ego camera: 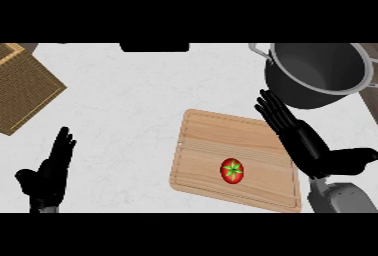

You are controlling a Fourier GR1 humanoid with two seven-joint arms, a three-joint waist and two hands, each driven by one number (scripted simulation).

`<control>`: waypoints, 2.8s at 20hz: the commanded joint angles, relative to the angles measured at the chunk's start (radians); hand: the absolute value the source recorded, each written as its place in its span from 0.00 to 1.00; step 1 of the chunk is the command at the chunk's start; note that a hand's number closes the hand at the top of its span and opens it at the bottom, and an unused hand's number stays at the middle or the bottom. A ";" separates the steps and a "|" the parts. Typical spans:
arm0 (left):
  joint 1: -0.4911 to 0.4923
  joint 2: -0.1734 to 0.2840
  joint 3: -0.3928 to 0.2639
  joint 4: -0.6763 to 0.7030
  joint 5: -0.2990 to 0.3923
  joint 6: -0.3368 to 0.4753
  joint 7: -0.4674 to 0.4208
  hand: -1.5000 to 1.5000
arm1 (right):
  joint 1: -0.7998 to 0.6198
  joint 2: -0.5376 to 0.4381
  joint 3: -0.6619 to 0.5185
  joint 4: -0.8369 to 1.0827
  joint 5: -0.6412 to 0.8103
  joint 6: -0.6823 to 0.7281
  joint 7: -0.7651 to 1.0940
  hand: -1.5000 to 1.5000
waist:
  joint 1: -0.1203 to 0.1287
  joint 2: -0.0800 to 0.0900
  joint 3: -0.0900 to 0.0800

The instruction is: Pick the tomato from the cutting board and place it in the pot

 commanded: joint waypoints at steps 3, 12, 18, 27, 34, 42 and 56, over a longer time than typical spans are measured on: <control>-0.054 0.032 -0.076 0.011 -0.023 -0.096 0.074 0.50 | 0.091 0.060 0.063 -0.007 0.219 -0.285 0.101 1.00 | -0.016 0.013 0.003; -0.049 0.013 -0.168 0.000 -0.013 -0.182 0.146 0.50 | 0.131 0.117 -0.028 -0.043 0.660 -0.893 -0.032 0.00 | -0.095 -0.011 0.002; -0.142 0.003 -0.179 -0.004 0.005 -0.211 0.237 0.50 | 0.317 0.298 0.202 -0.168 1.011 -1.141 0.059 0.00 | -0.037 0.005 -0.001; -0.145 -0.023 -0.221 -0.035 -0.021 -0.223 0.242 0.50 | 0.372 0.331 0.266 -0.285 1.300 -0.915 0.701 0.00 | 0.009 0.015 0.001; -0.221 -0.053 -0.206 0.036 -0.031 -0.220 0.263 0.50 | 0.208 0.332 0.262 -0.334 1.259 -0.672 1.058 0.00 | 0.012 0.019 0.003; -0.157 -0.061 -0.204 -0.014 -0.061 -0.235 0.278 0.50 | 0.200 0.309 0.238 -0.152 1.130 -0.610 1.016 0.00 | 0.015 0.015 0.005; -0.123 -0.096 -0.161 -0.056 -0.112 -0.270 0.278 0.50 | 0.392 0.282 0.281 -0.080 0.958 -0.844 0.599 0.00 | 0.015 0.014 0.006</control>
